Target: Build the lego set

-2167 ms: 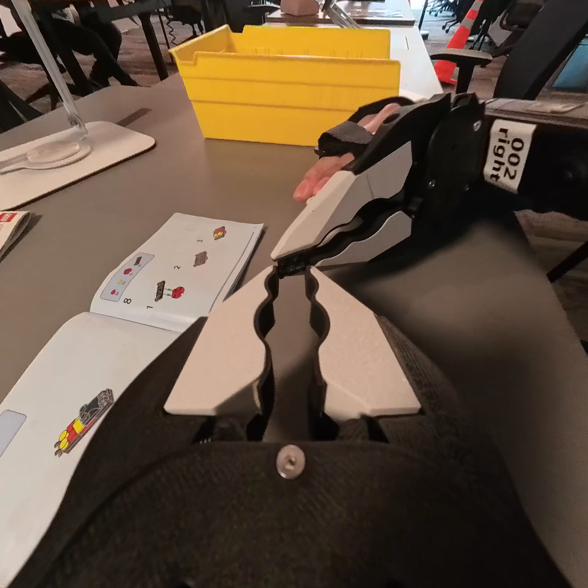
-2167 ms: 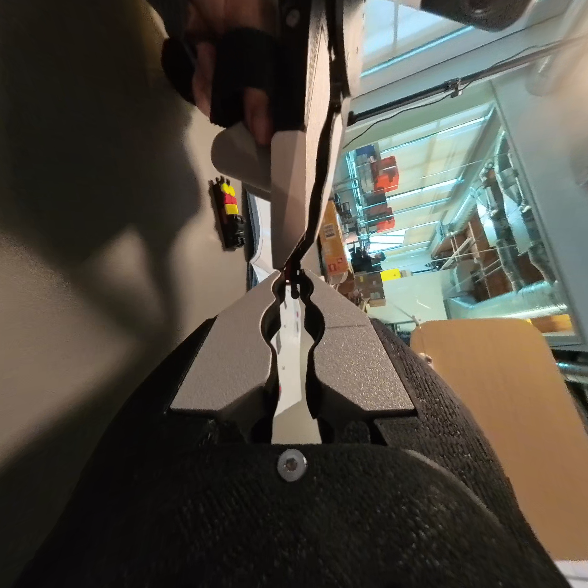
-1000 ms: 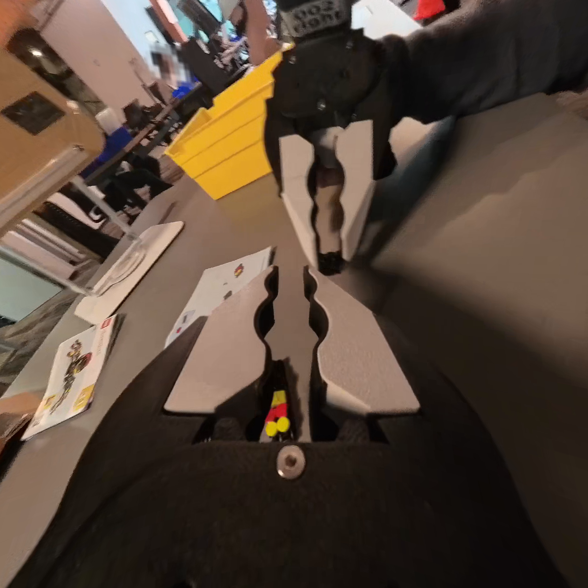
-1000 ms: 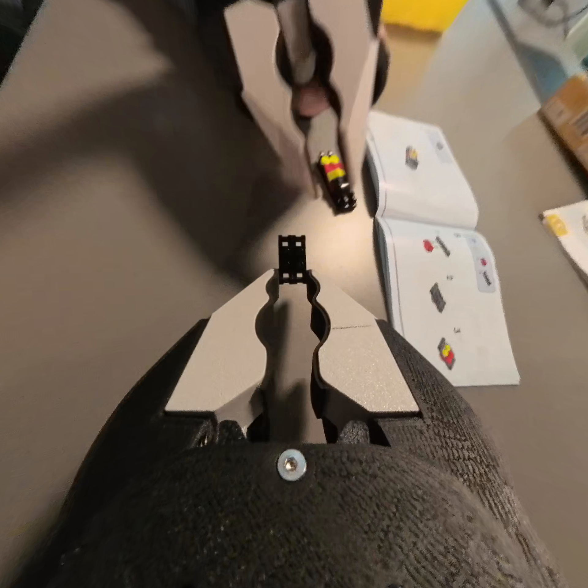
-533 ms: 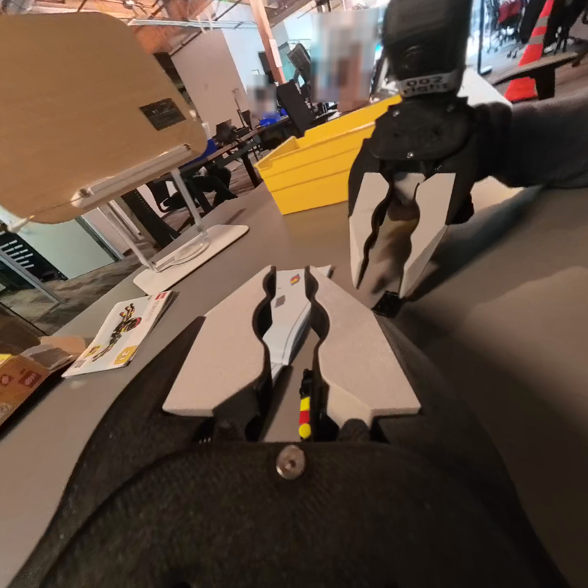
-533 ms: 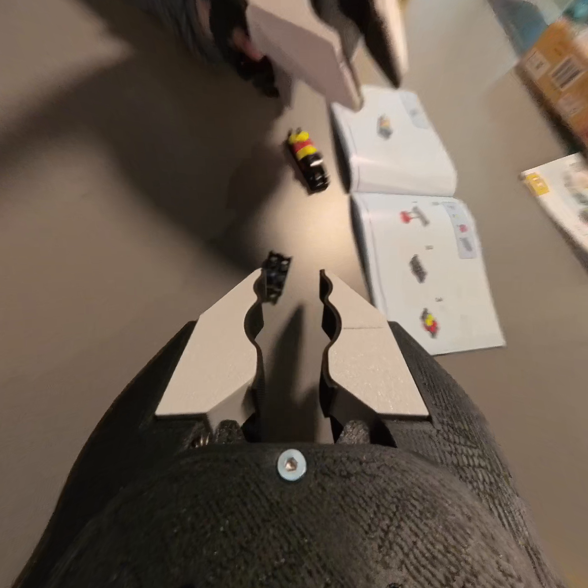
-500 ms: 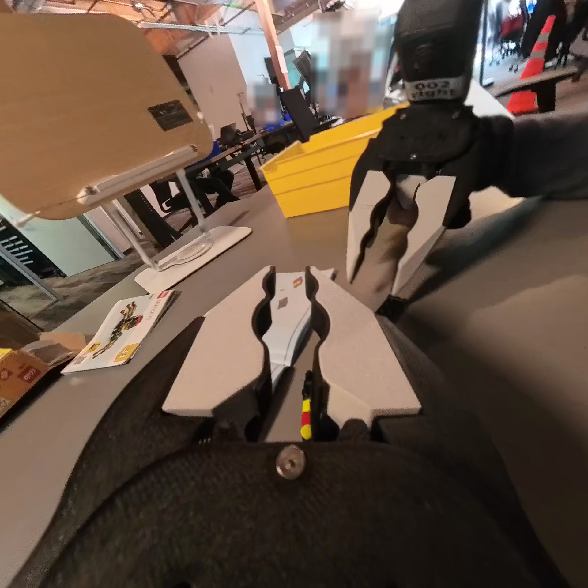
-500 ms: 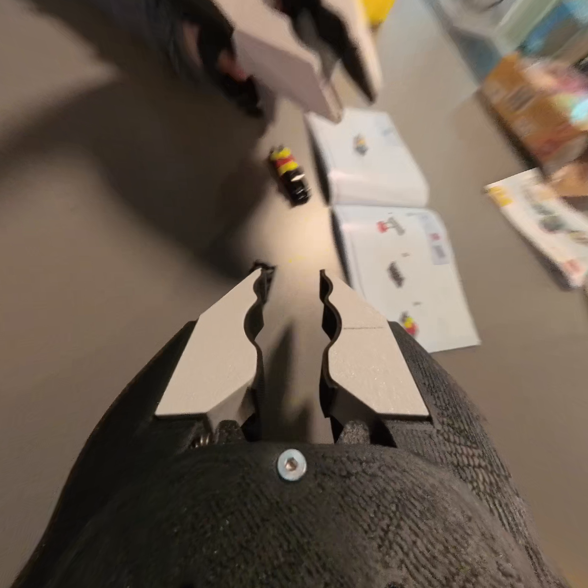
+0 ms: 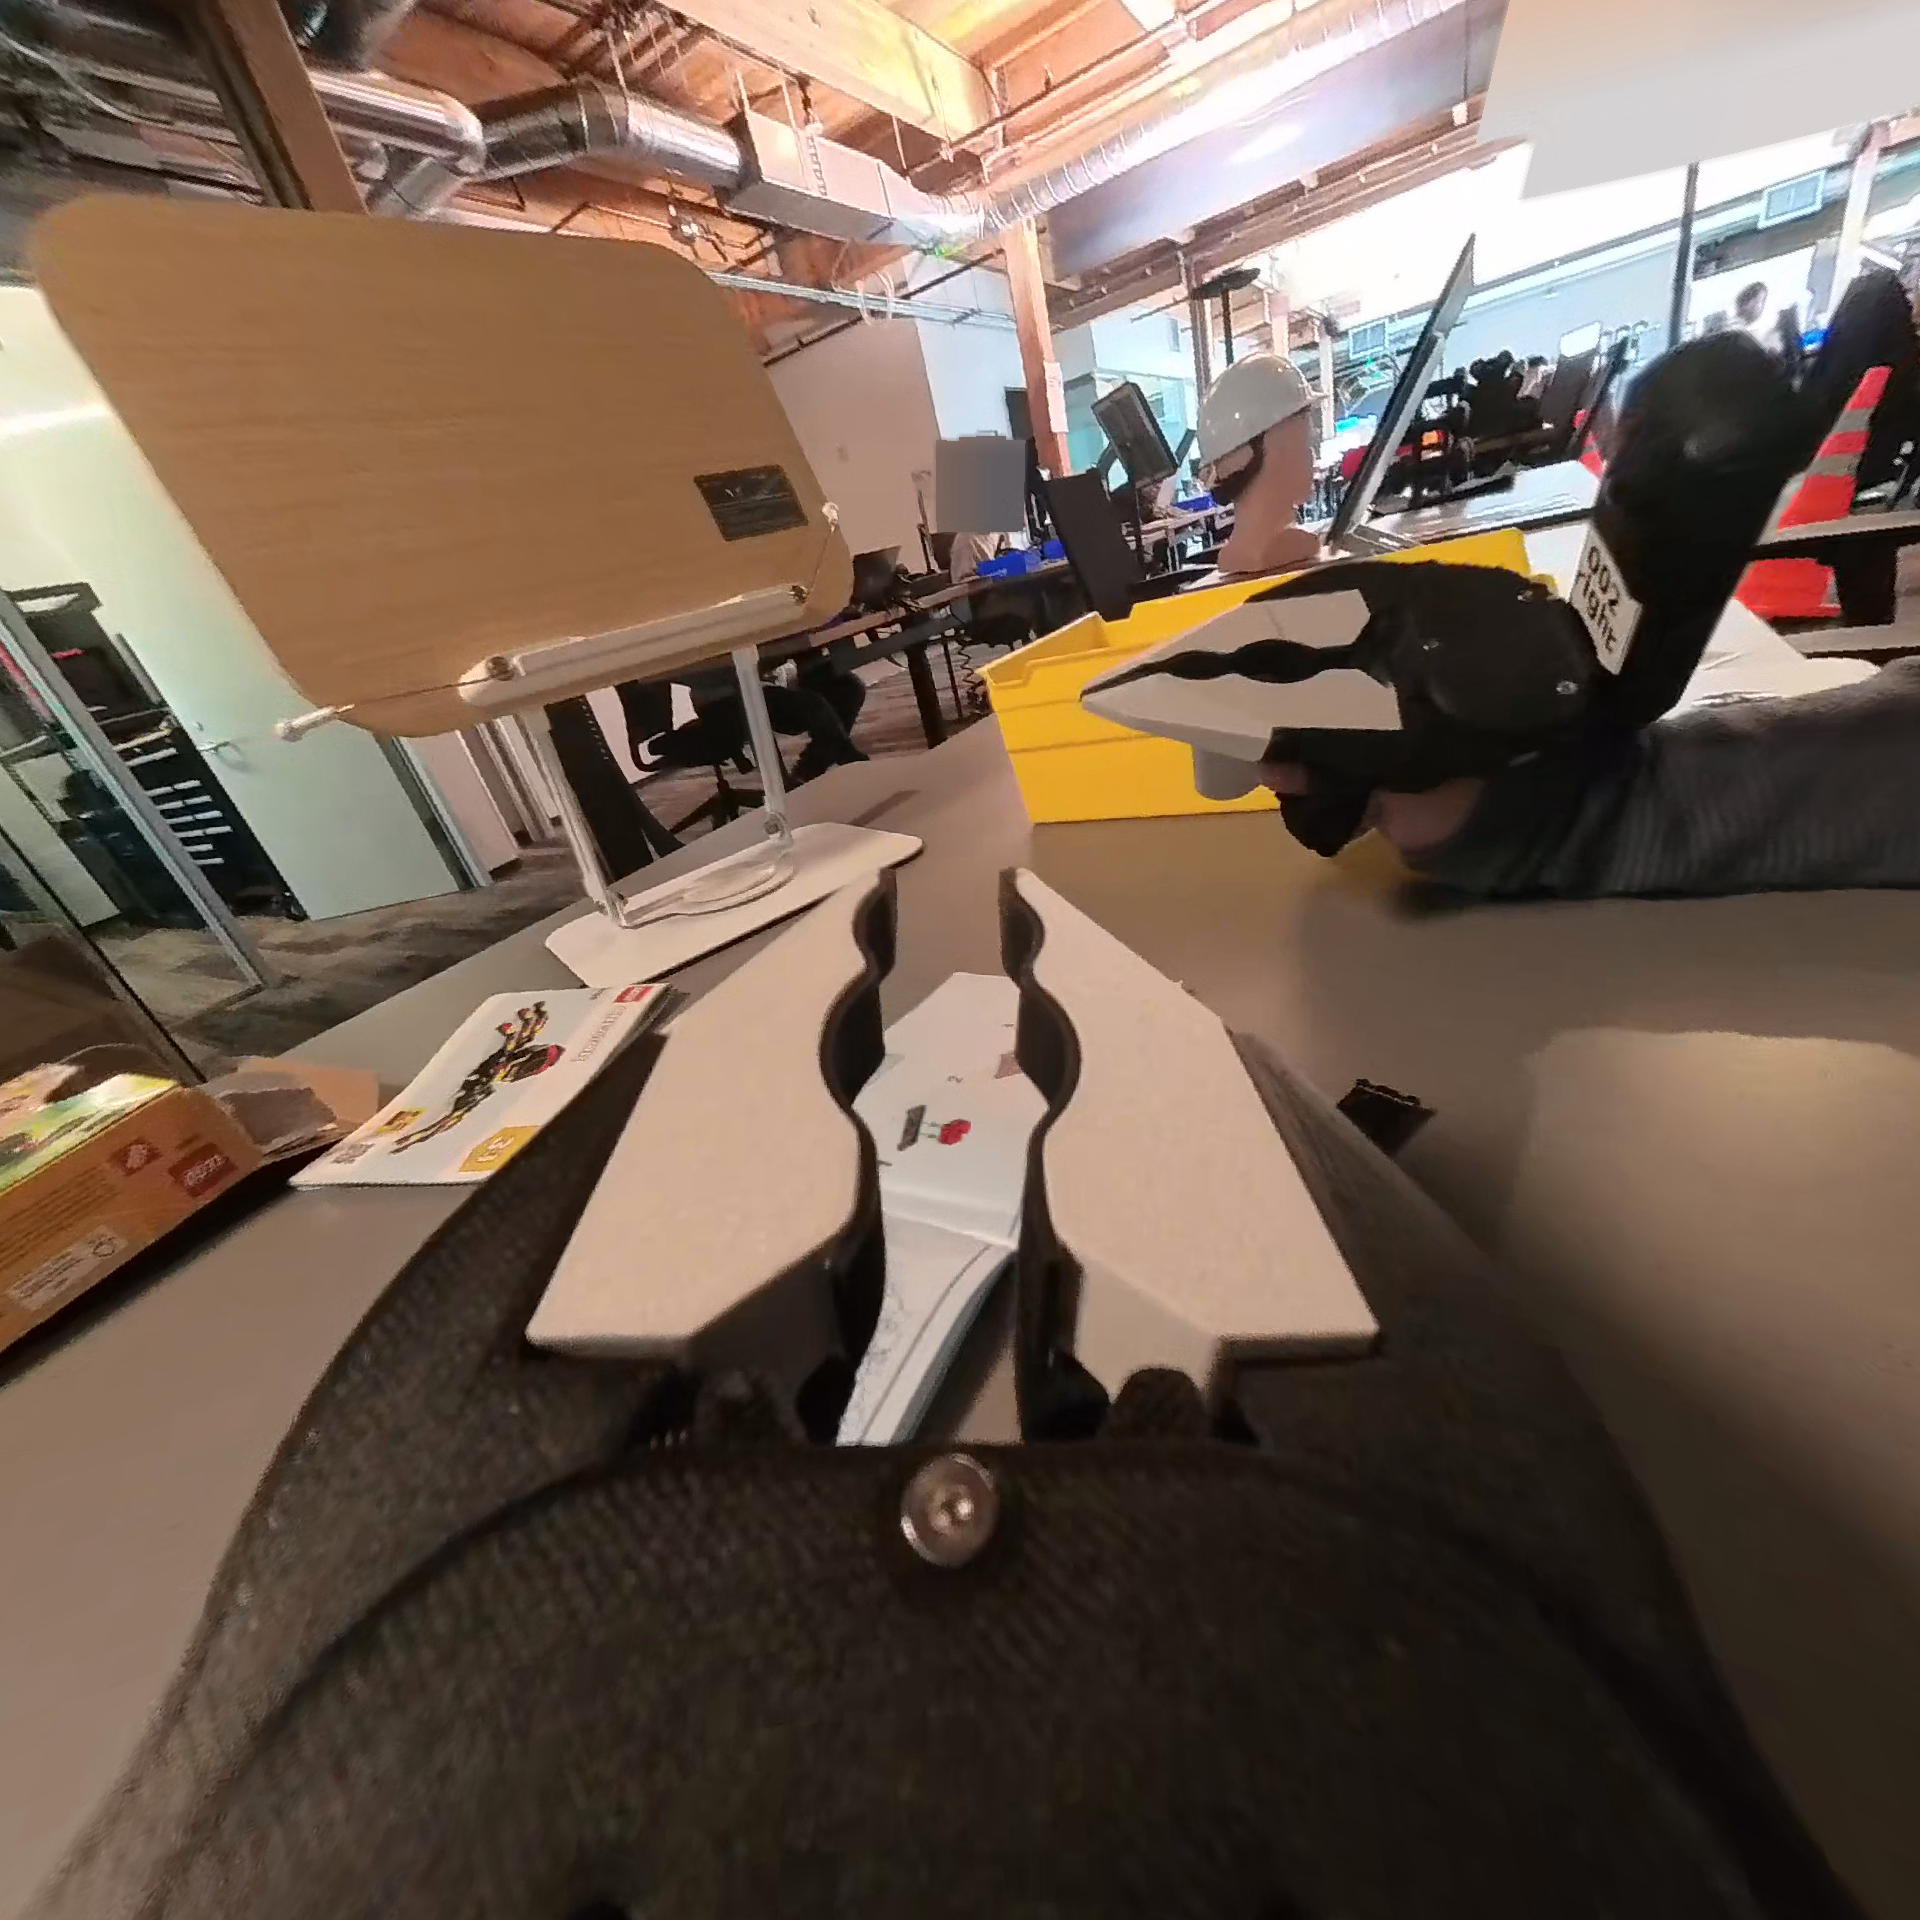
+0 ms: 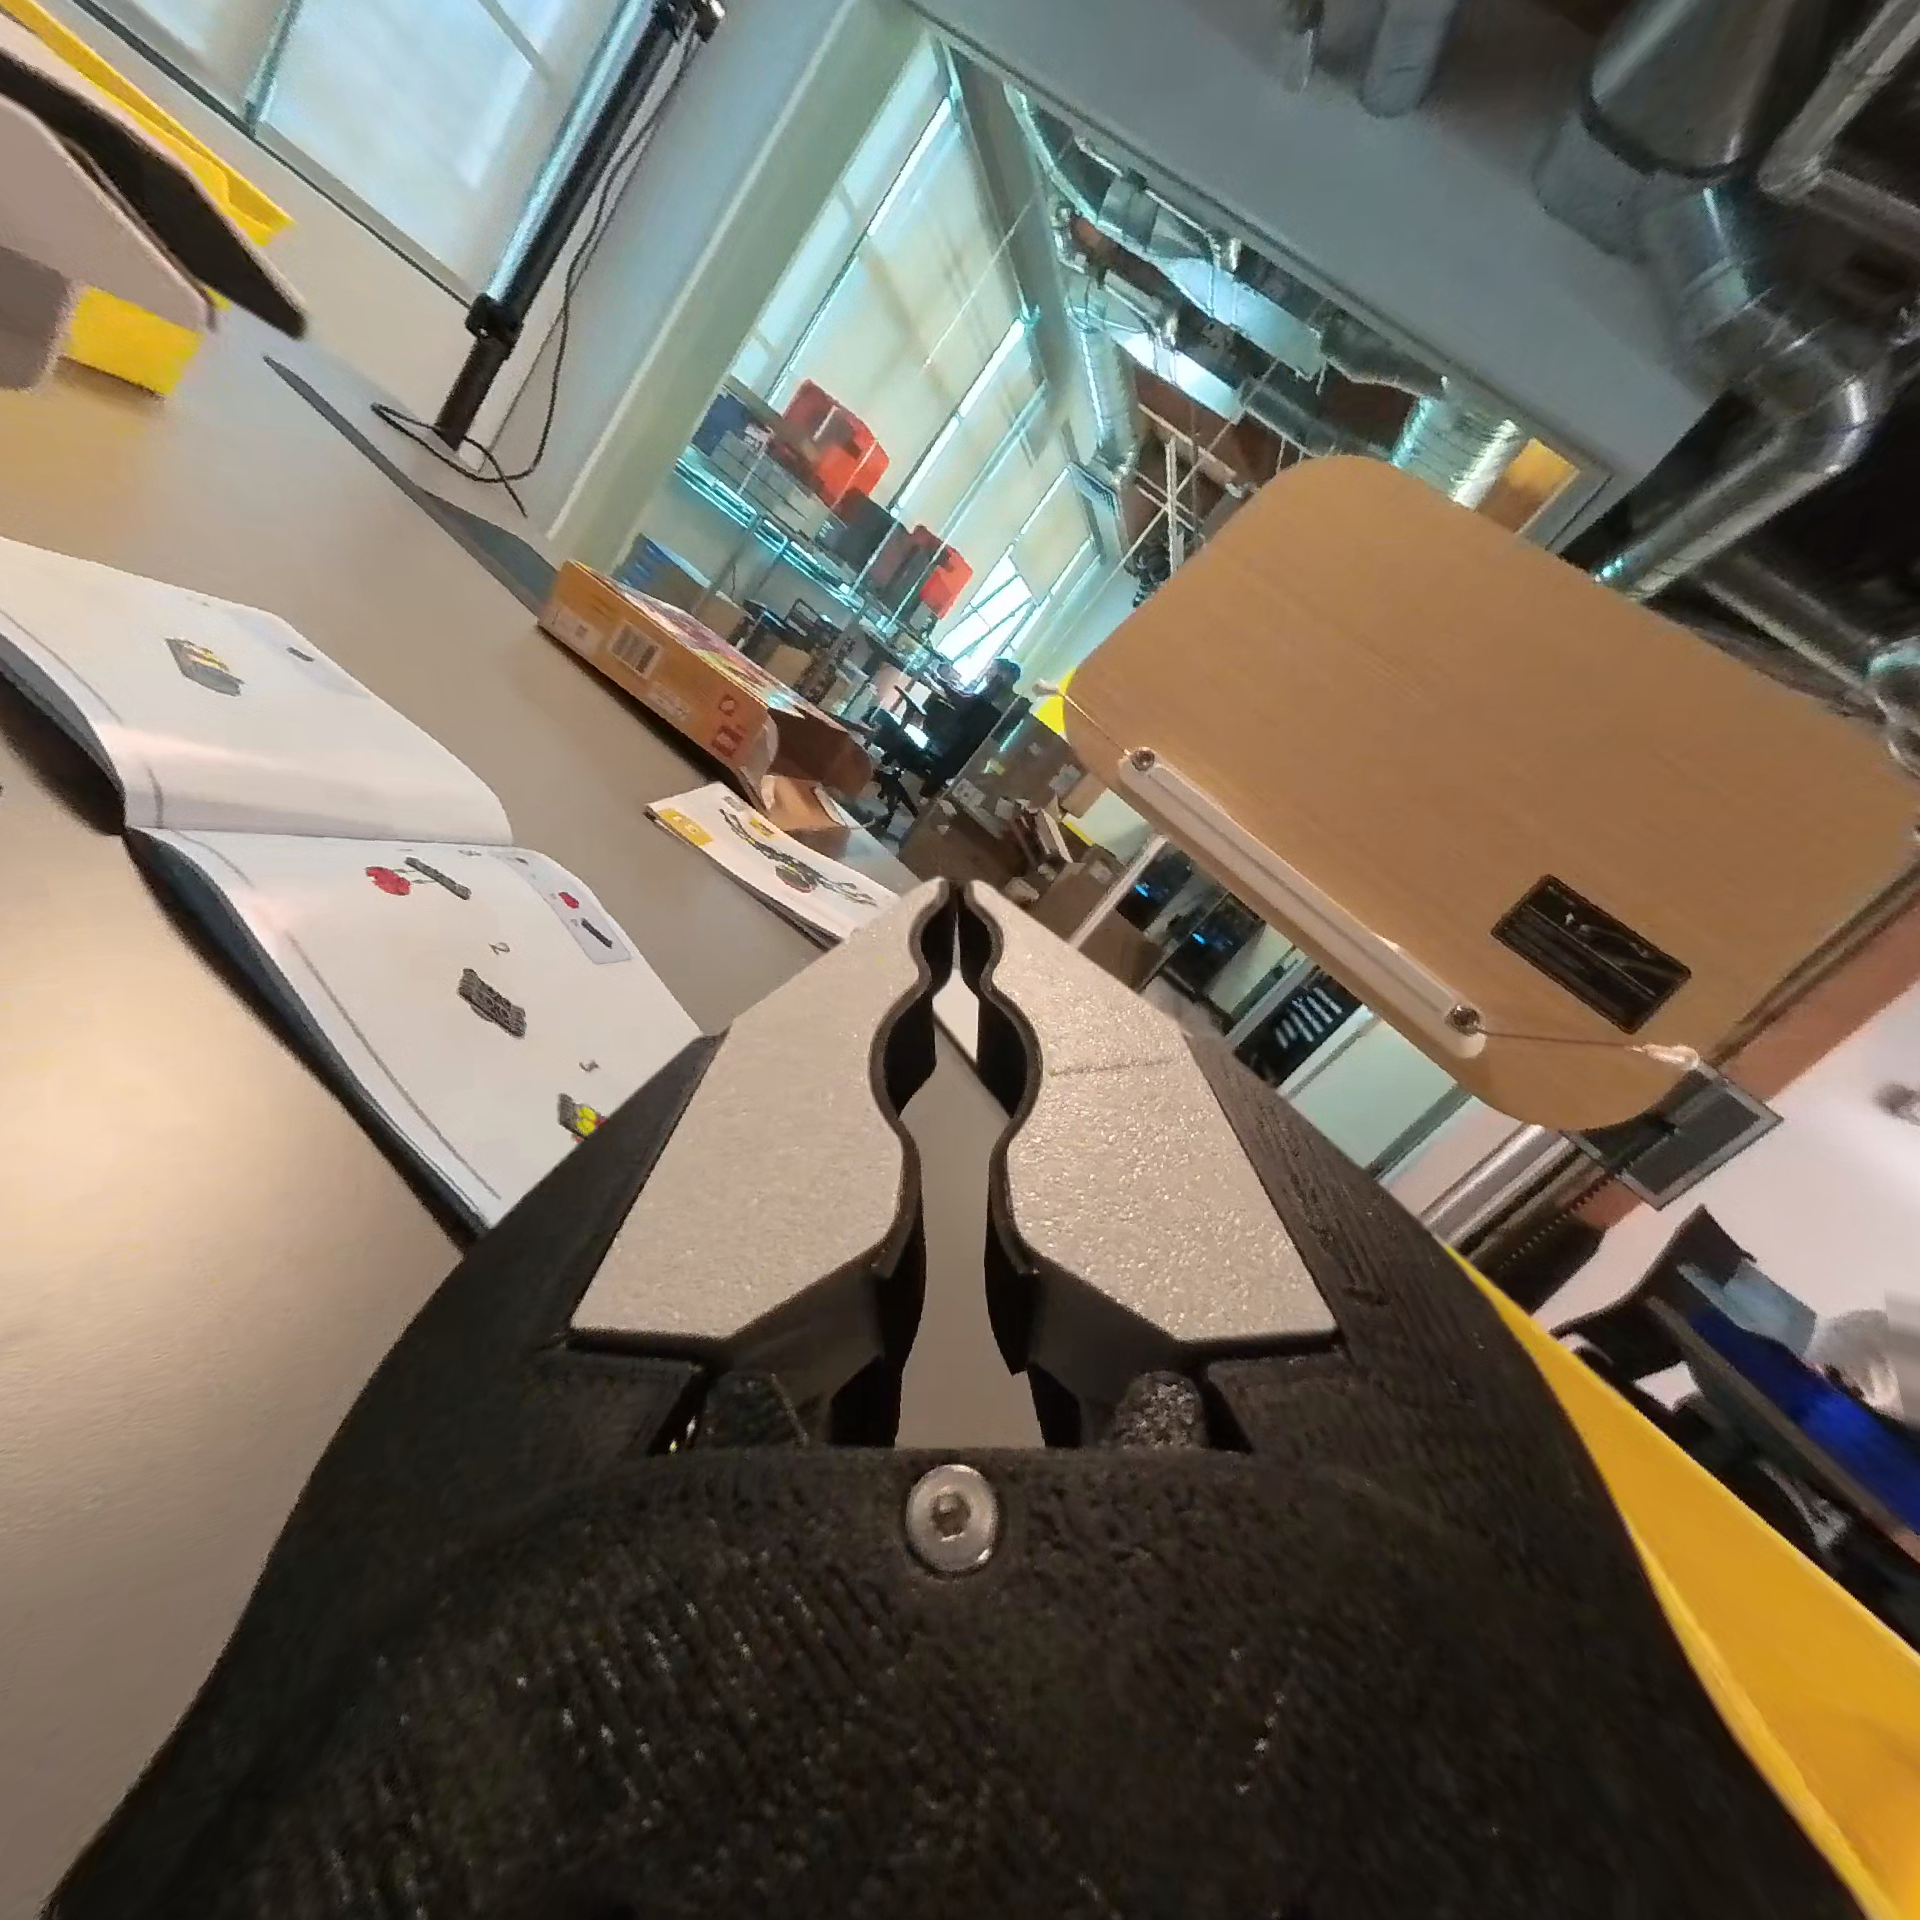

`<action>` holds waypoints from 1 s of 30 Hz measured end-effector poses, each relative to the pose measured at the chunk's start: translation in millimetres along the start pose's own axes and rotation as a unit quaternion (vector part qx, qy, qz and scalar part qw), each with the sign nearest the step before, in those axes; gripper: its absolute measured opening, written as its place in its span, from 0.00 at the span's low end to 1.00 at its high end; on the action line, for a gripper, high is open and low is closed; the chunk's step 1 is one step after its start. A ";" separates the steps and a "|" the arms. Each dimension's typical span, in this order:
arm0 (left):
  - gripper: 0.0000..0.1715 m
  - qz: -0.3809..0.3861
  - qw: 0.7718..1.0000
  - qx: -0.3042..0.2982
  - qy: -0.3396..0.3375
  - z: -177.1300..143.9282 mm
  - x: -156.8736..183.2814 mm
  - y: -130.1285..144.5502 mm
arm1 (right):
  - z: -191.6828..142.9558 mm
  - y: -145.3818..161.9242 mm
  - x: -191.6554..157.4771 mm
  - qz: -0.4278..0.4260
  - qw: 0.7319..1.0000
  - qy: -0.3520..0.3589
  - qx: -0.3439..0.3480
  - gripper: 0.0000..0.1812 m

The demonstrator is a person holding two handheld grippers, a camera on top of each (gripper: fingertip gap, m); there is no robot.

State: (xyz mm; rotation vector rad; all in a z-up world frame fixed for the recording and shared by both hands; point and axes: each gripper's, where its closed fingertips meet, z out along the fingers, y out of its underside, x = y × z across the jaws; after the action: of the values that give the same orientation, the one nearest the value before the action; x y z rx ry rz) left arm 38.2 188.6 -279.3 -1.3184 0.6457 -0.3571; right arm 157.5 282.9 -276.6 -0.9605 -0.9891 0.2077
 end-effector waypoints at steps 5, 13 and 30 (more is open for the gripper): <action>0.11 -0.012 1.000 -0.010 -0.011 -4.0 0.2 0.8 | 1.7 6.0 -0.1 -0.006 1.000 0.001 -0.014 0.00; 0.11 -0.009 0.999 0.005 -0.034 -26.8 27.3 -31.0 | -6.5 -2.8 -7.6 -0.050 0.999 -0.013 -0.001 0.00; 0.13 -0.075 0.898 -0.288 -0.323 -278.8 -156.1 -55.1 | 0.2 18.4 3.7 -0.063 0.996 0.030 -0.061 0.00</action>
State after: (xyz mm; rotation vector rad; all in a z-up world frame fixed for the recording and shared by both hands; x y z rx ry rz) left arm -249.5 51.0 -221.1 -1.9338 0.0712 0.1821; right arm 164.2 296.0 -288.4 -1.0050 -1.0133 0.0126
